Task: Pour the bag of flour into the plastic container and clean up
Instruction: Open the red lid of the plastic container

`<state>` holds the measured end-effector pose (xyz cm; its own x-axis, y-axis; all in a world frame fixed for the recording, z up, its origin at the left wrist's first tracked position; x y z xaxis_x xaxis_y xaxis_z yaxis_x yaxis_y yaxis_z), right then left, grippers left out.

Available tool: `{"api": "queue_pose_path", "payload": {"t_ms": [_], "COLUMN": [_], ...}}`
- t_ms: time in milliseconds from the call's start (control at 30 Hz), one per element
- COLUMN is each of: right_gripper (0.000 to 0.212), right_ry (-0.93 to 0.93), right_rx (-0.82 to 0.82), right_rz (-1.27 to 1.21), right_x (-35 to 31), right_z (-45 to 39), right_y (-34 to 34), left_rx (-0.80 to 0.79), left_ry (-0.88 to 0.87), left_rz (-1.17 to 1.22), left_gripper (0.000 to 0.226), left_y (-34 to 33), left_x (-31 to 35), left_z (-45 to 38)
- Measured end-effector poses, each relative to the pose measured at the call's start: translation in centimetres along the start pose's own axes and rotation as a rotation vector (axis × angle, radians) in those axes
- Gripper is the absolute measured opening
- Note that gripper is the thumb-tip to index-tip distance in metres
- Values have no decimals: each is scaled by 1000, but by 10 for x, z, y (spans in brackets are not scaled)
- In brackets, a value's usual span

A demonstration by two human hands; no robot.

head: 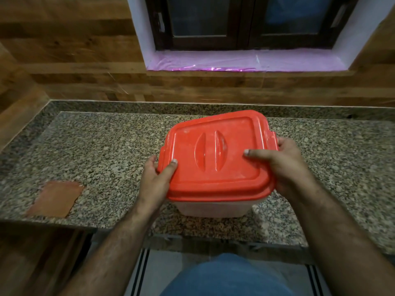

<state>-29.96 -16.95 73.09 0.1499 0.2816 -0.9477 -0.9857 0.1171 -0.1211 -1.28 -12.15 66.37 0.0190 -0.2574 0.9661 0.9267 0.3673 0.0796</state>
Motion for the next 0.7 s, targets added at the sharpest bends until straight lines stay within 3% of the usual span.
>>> {"api": "queue_pose_path", "payload": {"t_ms": [67,167,267,300,367,467,567,700], "right_gripper": [52,73,74,71,70,66,62,53], "right_ry": [-8,57,223,285,418,638,790,802], "right_rx": [-65,-76,-53,-11,88,225,297,333], "right_rz": [-143,-219,-294,-314,-328,-242,-23,353], "right_x": [-7,-24,-50,-57,-67,-72,-64,-35], "right_z": [2,-1,-5,-8,-12,-12,-11,-16], "right_y": [-5,1,15,21,33,50,64,80], "left_rx": [56,164,311,283,2,-491,-645,-657], "left_ry": [-76,-238,-619,-757,-893,-944,-955,-944], "left_rz": [-9,-29,-208,-303,-510,-976,-1348,-1403], "left_gripper": [77,71,79,78,65,53,56,53], "left_y": [1,-1,-13,-20,-37,-67,-88,-89], "left_x": [3,8,17,19,22,16,3,-8], "left_z": [1,10,28,32,34,31,29,25]}}
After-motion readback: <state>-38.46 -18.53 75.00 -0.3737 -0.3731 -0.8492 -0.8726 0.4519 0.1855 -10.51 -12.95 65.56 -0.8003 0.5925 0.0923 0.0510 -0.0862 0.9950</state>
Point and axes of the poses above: each hand's wrist, its own z-axis away from the middle knuckle, its own y-axis out of the back of the hand, x = y × z, the point moved 1 cm from there along -z, towards the middle knuckle, and after that the axes turned 1 degree about y, right-handed, at the moved point
